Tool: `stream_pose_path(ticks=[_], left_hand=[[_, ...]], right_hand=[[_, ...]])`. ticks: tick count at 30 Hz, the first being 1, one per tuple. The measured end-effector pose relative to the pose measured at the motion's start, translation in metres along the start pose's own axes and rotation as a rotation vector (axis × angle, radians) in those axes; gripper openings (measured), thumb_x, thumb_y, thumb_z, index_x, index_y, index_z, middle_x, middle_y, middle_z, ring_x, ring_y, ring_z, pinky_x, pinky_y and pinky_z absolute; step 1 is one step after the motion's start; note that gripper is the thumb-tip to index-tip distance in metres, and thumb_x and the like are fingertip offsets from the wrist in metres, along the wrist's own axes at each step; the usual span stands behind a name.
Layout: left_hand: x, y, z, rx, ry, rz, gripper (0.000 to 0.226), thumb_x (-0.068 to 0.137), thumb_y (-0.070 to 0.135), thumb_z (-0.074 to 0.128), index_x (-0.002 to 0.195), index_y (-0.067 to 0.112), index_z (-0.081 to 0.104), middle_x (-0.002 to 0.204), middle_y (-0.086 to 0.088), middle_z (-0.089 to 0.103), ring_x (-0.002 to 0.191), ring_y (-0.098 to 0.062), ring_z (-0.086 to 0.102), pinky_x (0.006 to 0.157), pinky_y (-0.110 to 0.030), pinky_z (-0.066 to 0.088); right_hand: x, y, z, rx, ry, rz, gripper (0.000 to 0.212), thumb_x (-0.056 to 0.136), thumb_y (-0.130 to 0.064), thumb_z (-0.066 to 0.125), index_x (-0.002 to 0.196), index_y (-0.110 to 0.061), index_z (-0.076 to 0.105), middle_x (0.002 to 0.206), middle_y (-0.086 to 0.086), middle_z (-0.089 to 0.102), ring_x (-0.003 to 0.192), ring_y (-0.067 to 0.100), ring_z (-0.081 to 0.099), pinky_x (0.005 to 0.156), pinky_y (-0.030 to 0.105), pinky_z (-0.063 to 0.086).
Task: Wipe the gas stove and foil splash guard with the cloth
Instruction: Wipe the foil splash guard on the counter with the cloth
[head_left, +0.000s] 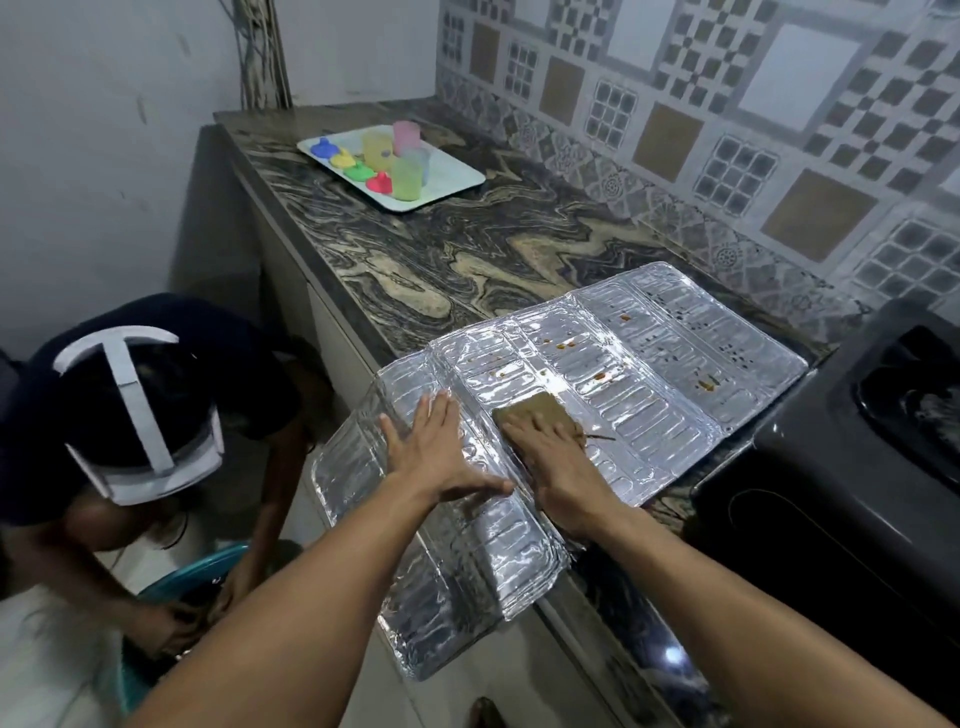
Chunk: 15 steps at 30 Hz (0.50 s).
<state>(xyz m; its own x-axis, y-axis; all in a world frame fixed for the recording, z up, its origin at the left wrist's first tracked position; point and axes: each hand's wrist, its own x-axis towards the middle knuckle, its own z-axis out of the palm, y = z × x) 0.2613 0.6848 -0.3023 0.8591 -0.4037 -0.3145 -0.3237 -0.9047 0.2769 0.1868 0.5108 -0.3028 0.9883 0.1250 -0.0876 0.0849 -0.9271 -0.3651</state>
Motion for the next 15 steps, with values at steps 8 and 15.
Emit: stream_pose_path(ticks=[8,15], left_hand=[[0.002,-0.002,-0.001,-0.055,0.004,0.013,0.135,0.061,0.076,0.068,0.154,0.015,-0.01,0.161,0.0,-0.018,0.148,-0.019,-0.017,0.114,-0.064,-0.008],[0.004,-0.002,-0.002,-0.063,-0.026,-0.012,0.142,0.055,0.077,0.07,0.154,0.015,-0.011,0.161,-0.001,-0.019,0.148,-0.019,-0.017,0.114,-0.062,-0.007]], right_hand=[[0.025,-0.017,0.004,-0.248,-0.129,-0.122,0.067,0.098,-0.04,0.044,0.154,-0.029,0.01,0.161,-0.011,0.007,0.149,0.016,-0.002,0.121,0.045,0.005],[0.007,-0.003,-0.023,-0.118,-0.23,-0.192,0.055,0.094,-0.009,0.043,0.145,-0.029,0.041,0.155,-0.012,0.03,0.149,0.016,0.015,0.119,0.051,0.012]])
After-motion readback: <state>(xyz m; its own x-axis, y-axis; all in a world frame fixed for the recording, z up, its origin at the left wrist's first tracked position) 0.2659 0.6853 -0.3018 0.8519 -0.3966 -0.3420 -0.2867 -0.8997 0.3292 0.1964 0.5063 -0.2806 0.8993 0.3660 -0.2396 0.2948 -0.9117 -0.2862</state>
